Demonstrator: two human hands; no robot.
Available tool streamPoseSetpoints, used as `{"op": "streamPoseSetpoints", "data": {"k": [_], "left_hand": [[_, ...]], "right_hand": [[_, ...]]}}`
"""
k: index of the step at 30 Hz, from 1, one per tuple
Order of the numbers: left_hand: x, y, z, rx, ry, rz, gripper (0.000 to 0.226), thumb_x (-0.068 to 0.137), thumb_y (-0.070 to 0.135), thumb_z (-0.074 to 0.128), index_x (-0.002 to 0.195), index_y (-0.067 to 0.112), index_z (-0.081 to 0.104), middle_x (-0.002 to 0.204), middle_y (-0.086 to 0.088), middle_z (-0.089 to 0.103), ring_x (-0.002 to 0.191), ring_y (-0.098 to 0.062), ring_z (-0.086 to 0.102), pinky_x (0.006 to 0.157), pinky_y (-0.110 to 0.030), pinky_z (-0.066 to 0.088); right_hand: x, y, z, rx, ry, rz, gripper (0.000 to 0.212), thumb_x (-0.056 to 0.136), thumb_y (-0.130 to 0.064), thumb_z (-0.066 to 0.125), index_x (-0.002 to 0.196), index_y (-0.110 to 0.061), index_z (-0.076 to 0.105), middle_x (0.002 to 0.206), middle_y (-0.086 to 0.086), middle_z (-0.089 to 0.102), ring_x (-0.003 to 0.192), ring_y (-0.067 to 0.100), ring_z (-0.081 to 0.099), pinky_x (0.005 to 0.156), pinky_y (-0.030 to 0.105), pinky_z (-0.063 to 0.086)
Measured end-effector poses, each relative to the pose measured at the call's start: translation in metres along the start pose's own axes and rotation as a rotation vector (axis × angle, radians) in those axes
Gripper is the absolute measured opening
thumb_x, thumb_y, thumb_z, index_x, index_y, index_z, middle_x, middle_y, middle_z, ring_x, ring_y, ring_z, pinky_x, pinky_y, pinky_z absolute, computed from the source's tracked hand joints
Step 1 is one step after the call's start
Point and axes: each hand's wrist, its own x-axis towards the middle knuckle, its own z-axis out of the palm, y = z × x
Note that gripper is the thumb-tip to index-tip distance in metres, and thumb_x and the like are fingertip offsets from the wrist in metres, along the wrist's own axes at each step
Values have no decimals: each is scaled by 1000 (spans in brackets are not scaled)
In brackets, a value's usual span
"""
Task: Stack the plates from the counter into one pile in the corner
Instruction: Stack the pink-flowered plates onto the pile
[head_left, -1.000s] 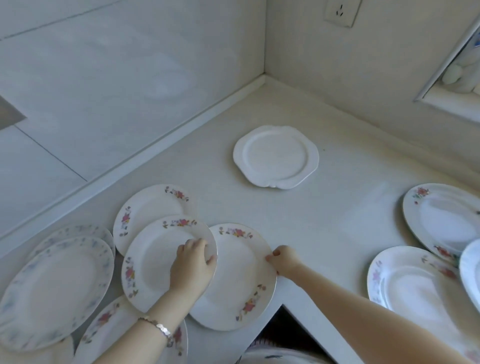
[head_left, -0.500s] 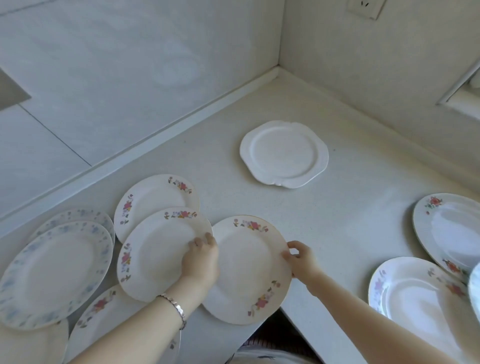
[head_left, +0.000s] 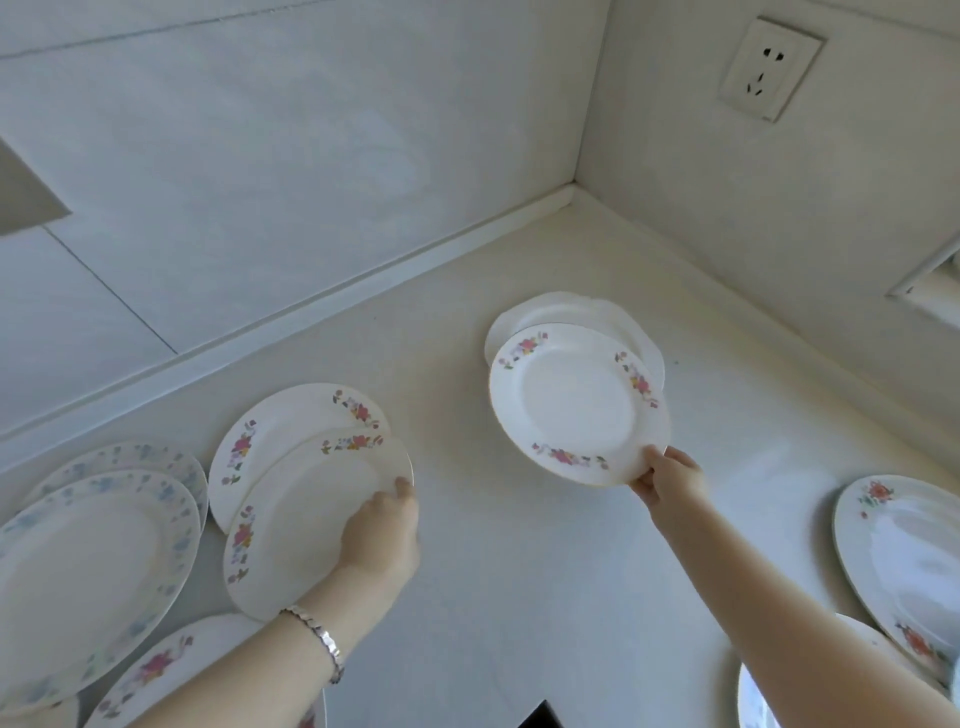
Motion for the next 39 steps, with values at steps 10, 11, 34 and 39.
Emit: {"op": "streamPoseSetpoints", "data": {"k": [10, 11, 34, 39], "left_hand": [[12, 3, -9, -28, -54, -38, 58, 92, 17, 45, 143, 6, 22, 127, -13, 55, 116, -27, 56, 88, -31, 48], [13, 3, -10, -33, -57, -39, 58, 91, 17, 45, 144, 7, 22, 127, -13, 55, 116, -27, 56, 88, -31, 47], [-5, -2, -3, -123, -9, -53, 41, 88, 14, 46, 128, 12, 37, 118, -8, 56, 109, -26, 56, 77, -33, 48], [-17, -8, 5, -137, -12, -40, 36, 85, 11, 46, 120, 15, 42, 116, -7, 56, 110, -26, 55, 76, -32, 47]], "right_hand": [[38, -9, 48, 95, 151, 6, 34, 88, 5, 42, 121, 2, 52, 104, 13, 53, 93, 27, 54, 81, 36, 51], [40, -8, 48, 91, 150, 9, 36, 88, 4, 42, 123, 2, 51, 105, 13, 53, 93, 27, 55, 81, 36, 51], [39, 7, 49, 62, 17, 154, 33, 90, 8, 44, 115, -12, 54, 128, 18, 56, 118, 34, 55, 79, 38, 49], [12, 43, 25, 97, 70, 137, 42, 89, 6, 48, 129, -5, 48, 131, 20, 55, 113, 34, 58, 81, 36, 51]]}}
